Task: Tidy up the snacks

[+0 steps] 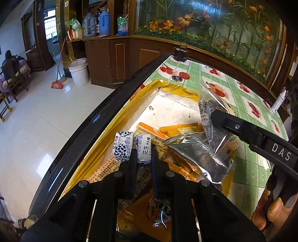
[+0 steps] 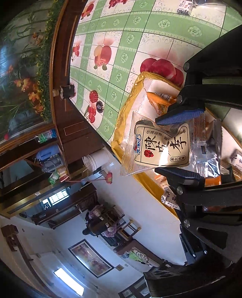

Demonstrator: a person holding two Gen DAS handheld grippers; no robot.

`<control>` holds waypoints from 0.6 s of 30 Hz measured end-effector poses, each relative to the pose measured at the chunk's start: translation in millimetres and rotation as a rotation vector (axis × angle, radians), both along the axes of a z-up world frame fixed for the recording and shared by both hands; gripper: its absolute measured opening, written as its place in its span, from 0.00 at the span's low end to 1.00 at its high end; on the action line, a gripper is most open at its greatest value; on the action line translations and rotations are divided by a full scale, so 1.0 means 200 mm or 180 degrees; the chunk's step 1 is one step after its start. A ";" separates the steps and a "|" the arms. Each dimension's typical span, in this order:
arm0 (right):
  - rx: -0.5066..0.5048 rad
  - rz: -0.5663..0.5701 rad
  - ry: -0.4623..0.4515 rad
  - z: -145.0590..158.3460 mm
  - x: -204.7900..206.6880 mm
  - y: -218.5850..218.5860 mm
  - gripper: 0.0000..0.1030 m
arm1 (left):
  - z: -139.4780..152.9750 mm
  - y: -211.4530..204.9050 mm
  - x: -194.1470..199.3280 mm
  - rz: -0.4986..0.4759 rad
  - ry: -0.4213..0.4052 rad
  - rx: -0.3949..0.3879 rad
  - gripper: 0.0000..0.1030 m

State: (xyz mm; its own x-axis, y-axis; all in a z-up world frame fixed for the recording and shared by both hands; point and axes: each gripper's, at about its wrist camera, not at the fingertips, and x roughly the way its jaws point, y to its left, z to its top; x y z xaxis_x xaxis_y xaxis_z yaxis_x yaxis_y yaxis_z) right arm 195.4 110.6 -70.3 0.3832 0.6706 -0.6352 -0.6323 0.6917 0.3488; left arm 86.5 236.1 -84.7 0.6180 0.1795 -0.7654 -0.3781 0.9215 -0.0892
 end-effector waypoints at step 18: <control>0.0127 -0.0124 -0.0034 0.06 -0.01 -0.12 0.51 | 0.11 -0.01 -0.09 0.0264 -0.0184 0.0211 0.67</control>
